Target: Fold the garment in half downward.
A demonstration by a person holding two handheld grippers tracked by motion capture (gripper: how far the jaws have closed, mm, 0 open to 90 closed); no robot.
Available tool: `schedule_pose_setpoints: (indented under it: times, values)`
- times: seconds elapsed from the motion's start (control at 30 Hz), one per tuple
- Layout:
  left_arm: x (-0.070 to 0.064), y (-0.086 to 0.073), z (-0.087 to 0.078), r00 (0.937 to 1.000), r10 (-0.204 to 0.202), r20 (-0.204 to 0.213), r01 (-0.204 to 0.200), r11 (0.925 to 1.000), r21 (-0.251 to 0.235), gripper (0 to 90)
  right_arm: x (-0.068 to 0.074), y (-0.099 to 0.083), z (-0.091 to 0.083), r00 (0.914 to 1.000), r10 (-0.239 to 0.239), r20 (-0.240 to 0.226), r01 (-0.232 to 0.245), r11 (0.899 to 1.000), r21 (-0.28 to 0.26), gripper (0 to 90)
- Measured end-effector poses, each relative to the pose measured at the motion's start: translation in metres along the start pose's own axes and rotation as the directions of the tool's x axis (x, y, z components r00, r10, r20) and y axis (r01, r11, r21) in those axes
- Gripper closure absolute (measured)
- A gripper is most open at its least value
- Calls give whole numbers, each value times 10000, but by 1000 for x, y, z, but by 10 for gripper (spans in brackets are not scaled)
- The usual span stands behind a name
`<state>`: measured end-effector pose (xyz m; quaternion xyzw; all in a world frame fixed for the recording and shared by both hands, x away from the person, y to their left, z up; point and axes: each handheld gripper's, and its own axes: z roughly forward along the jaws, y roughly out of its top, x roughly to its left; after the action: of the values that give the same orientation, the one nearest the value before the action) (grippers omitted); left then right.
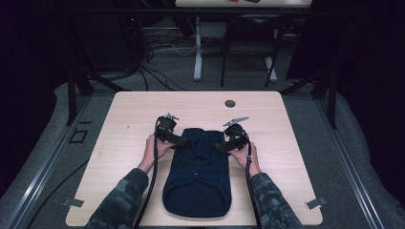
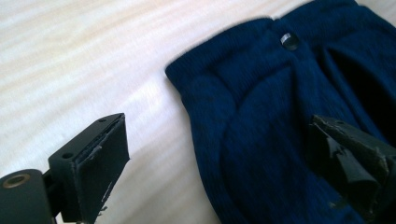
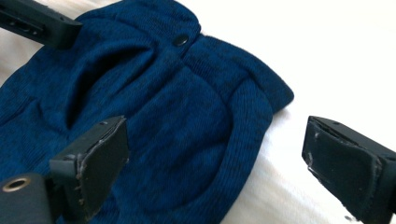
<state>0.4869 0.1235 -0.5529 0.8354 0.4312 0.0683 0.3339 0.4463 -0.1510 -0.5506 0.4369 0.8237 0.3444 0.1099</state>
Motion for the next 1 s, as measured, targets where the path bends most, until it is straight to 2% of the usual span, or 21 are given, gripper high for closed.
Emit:
schedule_pose_setpoints:
  times: [0.27, 0.37, 0.43, 0.63, 0.73, 0.83, 0.9, 1.0]
  values:
    - [7, 14, 13, 9999, -98, 116, 95, 9995, 286, 81, -11, 12, 10, 9991, 424, 96, -423, 9990, -153, 147]
    - [8, 15, 17, 9999, -152, 34, 151, 9991, 409, 93, -15, 15, 15, 9982, 524, 297, -522, 9986, -75, 209]
    - [8, 17, 22, 9997, -62, -246, 77, 9980, 620, 97, -18, 18, 17, 9980, 522, 366, -524, 9986, 50, 270]
    - [8, 15, 28, 9996, -177, -224, 192, 9973, 703, 133, -21, 21, 25, 9979, 543, 341, -551, 9982, 221, 358]
    - [7, 15, 28, 9996, -50, -286, 71, 9973, 725, 135, -20, 22, 28, 9981, 493, 377, -508, 9979, 395, 391]
    - [5, 14, 28, 9991, 121, -412, -91, 9974, 720, 146, -18, 22, 30, 9979, 519, 382, -532, 9980, 340, 419]
    - [2, 14, 29, 9976, 383, -570, -338, 9964, 779, 155, -19, 21, 31, 9983, 433, 383, -450, 9980, 447, 437]
    - [0, 14, 29, 9963, 554, -656, -495, 9949, 874, 166, -20, 20, 34, 9984, 454, 329, -470, 9975, 518, 454]
